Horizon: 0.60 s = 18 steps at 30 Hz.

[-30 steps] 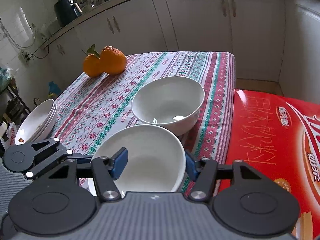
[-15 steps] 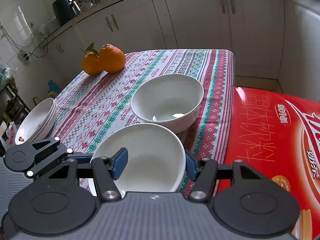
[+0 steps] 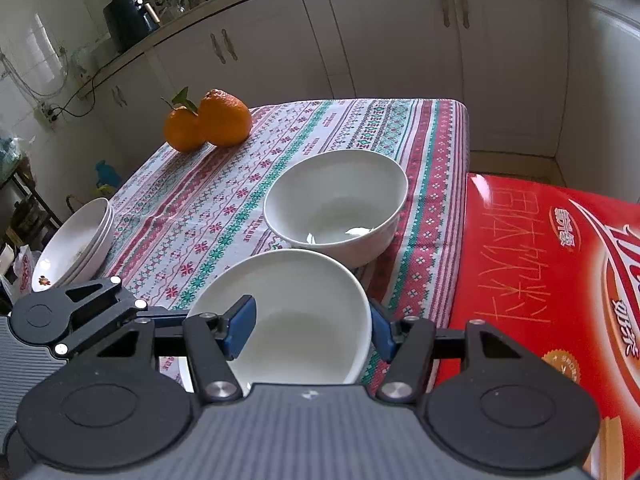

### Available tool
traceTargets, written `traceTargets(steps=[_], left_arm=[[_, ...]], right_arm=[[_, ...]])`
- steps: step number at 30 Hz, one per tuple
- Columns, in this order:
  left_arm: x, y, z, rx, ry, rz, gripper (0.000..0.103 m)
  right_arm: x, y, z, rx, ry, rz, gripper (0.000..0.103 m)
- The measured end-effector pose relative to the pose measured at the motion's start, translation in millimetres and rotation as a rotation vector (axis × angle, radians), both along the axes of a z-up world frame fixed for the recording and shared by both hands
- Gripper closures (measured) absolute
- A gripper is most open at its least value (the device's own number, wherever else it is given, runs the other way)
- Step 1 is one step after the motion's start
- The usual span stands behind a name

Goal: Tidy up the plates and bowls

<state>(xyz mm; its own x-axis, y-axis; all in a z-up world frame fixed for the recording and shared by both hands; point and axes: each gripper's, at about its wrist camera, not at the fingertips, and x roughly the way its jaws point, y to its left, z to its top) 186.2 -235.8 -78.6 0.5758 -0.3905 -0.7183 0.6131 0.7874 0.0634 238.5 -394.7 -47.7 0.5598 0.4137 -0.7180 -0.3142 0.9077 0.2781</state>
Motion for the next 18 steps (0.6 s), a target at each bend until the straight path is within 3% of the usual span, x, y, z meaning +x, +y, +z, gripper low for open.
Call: traceTargets(steps=[13,18], left_arm=[[-27.0,20.2,26.9,0.006,-0.023,-0.07,0.021],[-42.2,39.0,43.5,-0.032,-0.038,-0.088,0.021]], right_arm=[[-33.2,16.4,26.4,0.008,0.001,-0.035,0.038],[-49.6,31.5,40.6,-0.015,-0.009,-0.045,0.038]])
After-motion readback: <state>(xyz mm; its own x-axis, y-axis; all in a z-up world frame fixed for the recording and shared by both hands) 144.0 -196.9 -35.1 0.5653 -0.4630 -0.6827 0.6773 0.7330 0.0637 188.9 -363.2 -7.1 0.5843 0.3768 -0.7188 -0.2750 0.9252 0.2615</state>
